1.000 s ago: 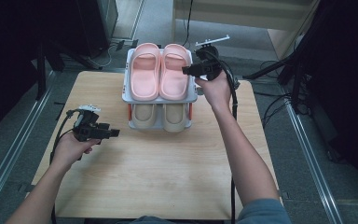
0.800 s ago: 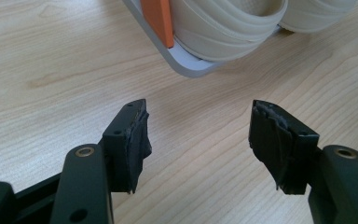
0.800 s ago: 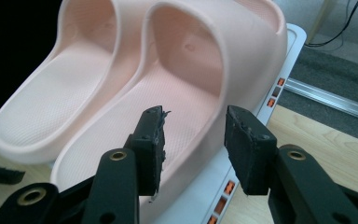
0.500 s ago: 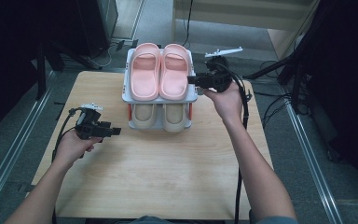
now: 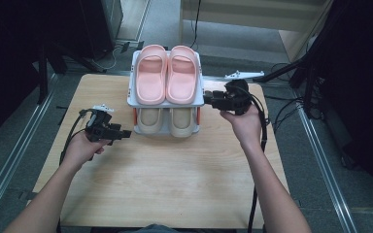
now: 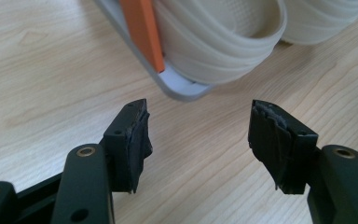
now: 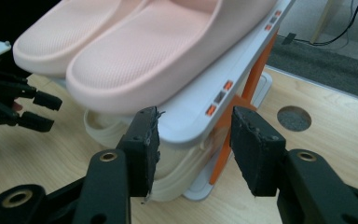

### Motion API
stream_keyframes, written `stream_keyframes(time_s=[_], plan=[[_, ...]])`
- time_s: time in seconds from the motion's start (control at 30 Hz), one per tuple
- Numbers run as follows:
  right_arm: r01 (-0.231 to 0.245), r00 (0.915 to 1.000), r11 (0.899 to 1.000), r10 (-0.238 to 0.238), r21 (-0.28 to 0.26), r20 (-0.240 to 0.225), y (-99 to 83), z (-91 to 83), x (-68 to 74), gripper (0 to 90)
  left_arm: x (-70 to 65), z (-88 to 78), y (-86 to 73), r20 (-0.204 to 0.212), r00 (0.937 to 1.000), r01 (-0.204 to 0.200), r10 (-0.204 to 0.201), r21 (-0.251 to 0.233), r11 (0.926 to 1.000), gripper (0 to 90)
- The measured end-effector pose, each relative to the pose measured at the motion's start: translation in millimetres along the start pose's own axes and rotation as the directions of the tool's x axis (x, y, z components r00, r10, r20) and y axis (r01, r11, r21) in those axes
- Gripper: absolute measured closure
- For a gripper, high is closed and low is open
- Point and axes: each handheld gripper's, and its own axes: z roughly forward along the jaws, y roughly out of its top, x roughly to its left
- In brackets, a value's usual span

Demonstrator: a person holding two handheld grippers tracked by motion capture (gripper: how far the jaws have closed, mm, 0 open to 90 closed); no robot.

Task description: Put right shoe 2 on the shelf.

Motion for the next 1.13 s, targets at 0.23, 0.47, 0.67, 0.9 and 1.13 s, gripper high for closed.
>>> stream_keyframes(time_s=[0.23, 0.47, 0.67, 0.9, 1.13], plan=[[-0.015, 0.9999, 1.0, 0.015, 0.006, -0.001, -30.2, -2.2, -1.6, 51.6, -2.3, 7.3, 6.8, 0.011, 0.9998, -0.019, 0.019, 0.015, 0.9997, 38.0], [-0.027, 0.9995, 0.999, 0.028, 0.03, -0.015, -60.8, -1.8, -1.7, 50.9, -1.5, 12.7, 11.4, 0.021, 0.9994, -0.027, 0.027, 0.025, 0.9993, 37.4], [-0.034, 0.9989, 0.999, 0.035, 0.027, -0.032, -83.1, -1.1, -2.3, 50.5, -1.4, 17.1, 12.5, 0.032, 0.9992, -0.022, 0.021, 0.024, 0.9995, 36.3], [0.036, 0.9991, 0.997, -0.034, 0.068, -0.025, -109.6, 12.9, -7.5, 48.2, -2.9, 21.7, 12.1, 0.037, 0.9989, -0.028, 0.027, 0.043, 0.9987, 35.5], [-0.017, 0.9981, 0.992, 0.025, 0.127, -0.056, -125.7, 27.9, -17.6, 42.8, -2.5, 22.4, 11.8, 0.037, 0.9991, -0.023, 0.022, 0.042, 0.9989, 34.7]])
